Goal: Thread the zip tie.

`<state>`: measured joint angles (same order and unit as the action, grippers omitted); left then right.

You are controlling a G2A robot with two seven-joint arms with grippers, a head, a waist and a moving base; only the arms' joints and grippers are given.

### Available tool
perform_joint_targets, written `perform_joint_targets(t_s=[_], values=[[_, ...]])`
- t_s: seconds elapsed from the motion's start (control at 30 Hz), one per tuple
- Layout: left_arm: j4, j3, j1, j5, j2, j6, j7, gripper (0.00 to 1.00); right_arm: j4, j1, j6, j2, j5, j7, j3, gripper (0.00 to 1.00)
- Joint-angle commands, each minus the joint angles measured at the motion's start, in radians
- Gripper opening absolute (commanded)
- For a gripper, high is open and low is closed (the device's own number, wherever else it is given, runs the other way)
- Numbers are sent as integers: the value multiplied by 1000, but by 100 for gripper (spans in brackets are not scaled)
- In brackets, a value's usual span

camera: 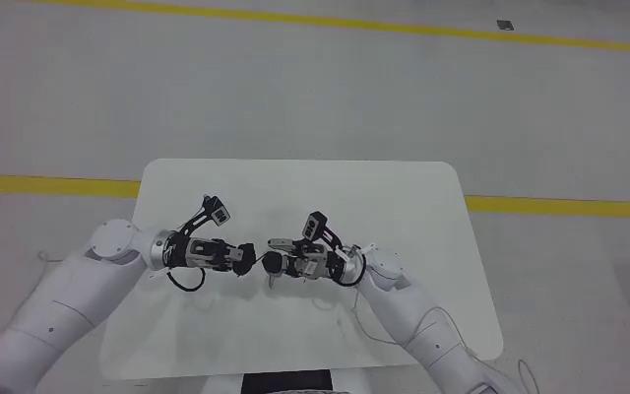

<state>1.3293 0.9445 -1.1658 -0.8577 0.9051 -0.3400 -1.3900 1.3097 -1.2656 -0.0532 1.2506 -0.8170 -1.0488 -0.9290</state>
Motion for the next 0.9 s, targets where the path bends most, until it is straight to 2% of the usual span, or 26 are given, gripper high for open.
perform_joint_targets(t_s=[0.0,0.13,0.6,0.77,0.87], values=[[0,0,0,0,0,0,0,0,1,-1,0,0,-1,-1,-2,31],[0,0,0,0,0,0,0,0,2,-5,1,-1,-1,0,-6,32],[0,0,0,0,0,0,0,0,-12,-6,10,2,-19,0,-11,18],[0,0,0,0,0,0,0,0,-19,-4,12,4,-26,0,-11,10],[0,0,0,0,0,0,0,0,-22,-3,13,5,-28,0,-10,9]])
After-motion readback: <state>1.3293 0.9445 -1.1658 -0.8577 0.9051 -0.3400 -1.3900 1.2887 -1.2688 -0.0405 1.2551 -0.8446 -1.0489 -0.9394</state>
